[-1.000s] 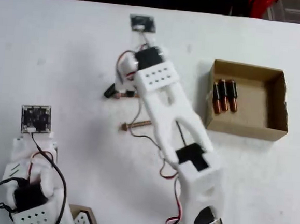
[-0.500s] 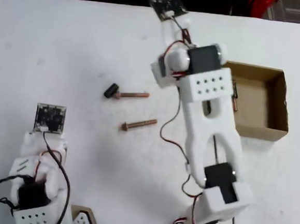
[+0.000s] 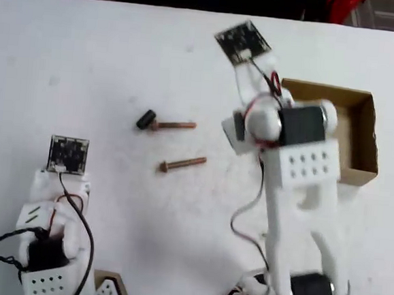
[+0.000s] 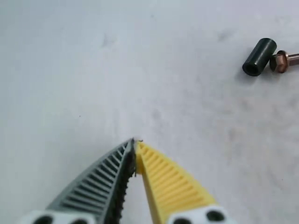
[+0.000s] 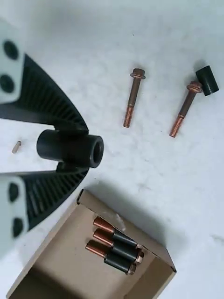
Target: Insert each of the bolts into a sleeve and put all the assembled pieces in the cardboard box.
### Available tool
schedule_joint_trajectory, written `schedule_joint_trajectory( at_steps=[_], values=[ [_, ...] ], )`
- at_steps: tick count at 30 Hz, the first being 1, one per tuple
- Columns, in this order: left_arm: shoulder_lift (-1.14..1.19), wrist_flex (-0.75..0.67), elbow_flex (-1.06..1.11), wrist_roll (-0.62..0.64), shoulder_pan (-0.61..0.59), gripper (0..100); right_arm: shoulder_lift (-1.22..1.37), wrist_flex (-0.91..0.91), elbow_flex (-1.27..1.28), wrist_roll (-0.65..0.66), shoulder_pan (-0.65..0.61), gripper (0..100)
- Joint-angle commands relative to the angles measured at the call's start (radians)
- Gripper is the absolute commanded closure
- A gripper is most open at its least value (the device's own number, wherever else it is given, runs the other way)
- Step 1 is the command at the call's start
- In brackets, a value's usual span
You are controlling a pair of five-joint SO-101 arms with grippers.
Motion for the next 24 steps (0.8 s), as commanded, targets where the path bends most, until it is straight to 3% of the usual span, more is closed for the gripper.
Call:
schedule_joint_trajectory(
  at_steps=[1,9,14,24],
  values=[
    [-0.007,-0.026,-0.009,0.000,0.015,97,-0.145,-0.065,0.149,0.011,0.013,98.1],
    [-0.007,-0.025,-0.006,-0.006,0.015,97,-0.275,-0.369,0.562,0.021,0.010,98.1],
    [-0.007,-0.025,-0.006,-0.006,0.013,97,-0.265,-0.513,0.755,0.141,0.010,98.1],
    [-0.007,-0.023,-0.005,-0.006,0.013,97,-0.263,-0.651,0.937,0.213,-0.053,98.1]
  ],
)
